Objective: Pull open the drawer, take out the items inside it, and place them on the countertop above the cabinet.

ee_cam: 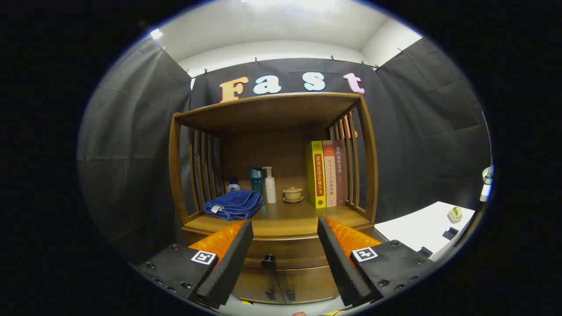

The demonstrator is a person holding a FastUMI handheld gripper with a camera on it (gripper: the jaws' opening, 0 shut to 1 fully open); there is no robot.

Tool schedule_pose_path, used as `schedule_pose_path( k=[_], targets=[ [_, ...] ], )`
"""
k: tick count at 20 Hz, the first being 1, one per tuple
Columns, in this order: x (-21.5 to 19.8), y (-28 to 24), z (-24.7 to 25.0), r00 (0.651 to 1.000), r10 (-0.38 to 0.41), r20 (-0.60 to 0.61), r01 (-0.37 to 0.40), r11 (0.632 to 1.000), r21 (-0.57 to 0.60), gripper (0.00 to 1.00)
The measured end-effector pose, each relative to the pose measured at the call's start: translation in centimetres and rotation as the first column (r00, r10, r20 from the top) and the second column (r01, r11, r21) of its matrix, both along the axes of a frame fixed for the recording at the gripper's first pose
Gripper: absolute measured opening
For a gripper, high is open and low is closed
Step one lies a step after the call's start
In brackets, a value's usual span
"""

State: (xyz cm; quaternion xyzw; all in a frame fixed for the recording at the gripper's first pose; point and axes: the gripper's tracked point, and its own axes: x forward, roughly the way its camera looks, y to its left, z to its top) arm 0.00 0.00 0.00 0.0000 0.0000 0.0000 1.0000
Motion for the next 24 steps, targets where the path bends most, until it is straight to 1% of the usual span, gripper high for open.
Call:
schedule_pose_path(
  k=[10, 18, 24],
  targets=[
    [-0.2, 0.0, 0.1, 1.000, 0.003, 0.001, -0.003, 1.000, 0.010, 0.97],
    [-0.3, 0.0, 0.4, 1.000, 0.003, 0.007, -0.003, 1.000, -0.019, 0.97],
    [0.2, 0.6, -1.5, 0.999, 0.010, -0.038, -0.010, 1.000, -0.019, 0.97]
  ],
)
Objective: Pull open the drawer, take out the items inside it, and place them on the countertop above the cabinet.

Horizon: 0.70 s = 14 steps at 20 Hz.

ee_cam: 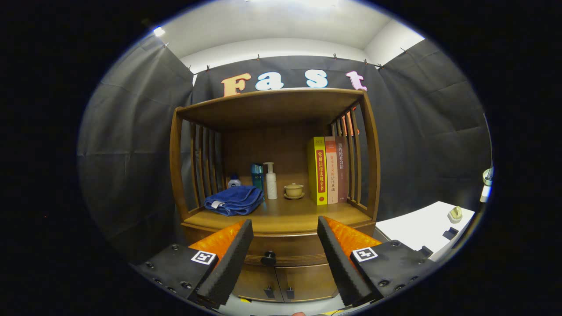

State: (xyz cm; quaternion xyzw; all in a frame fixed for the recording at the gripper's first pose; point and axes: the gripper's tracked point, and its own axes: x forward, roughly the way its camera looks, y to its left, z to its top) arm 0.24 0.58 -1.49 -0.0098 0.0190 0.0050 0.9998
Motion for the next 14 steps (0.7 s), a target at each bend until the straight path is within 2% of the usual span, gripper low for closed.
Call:
schedule_pose_path(
  k=[14],
  targets=[
    [6.4, 3.1, -11.1, 0.974, -0.003, -0.225, 0.003, 1.000, 0.001, 0.97]
  ],
)
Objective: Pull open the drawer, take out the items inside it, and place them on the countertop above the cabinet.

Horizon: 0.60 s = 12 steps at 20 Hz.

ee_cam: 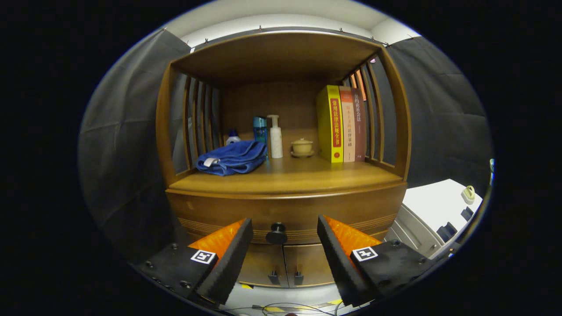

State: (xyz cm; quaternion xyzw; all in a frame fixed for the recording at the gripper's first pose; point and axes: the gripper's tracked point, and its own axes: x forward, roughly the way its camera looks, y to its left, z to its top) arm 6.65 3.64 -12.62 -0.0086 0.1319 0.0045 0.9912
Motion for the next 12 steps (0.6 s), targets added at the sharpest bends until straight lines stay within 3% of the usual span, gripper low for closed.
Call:
schedule_pose_path(
  k=[12],
  targets=[
    [5.4, 0.3, -7.6, 0.991, -0.016, -0.130, 0.014, 1.000, -0.020, 0.98]
  ],
)
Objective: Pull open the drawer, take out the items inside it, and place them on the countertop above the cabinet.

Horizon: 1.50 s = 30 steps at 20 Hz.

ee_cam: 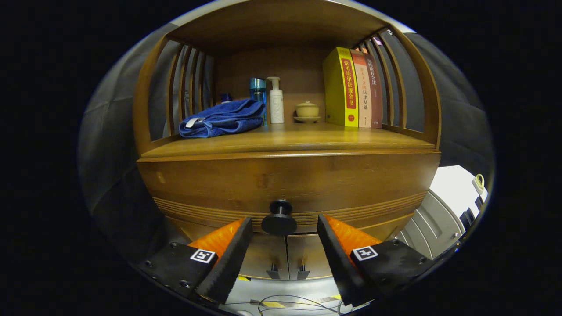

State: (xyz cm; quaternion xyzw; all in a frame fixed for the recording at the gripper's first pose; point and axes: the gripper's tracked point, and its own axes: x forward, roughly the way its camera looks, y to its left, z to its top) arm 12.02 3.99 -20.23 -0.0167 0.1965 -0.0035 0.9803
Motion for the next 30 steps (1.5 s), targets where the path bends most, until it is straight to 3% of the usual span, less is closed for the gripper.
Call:
schedule_pose_path(
  k=[5, 8, 18, 30],
  targets=[
    [0.9, 0.3, -0.3, 1.000, 0.004, 0.006, -0.004, 1.000, 0.005, 0.89],
    [1.2, 0.7, -0.7, 1.000, 0.009, -0.009, -0.009, 1.000, -0.009, 0.58],
    [0.4, 0.9, -0.9, 1.000, -0.021, -0.022, 0.022, 1.000, 0.015, 0.48],
    [-7.8, 1.2, -0.6, 0.997, -0.048, -0.064, 0.050, 0.998, 0.034, 0.46]
  ],
)
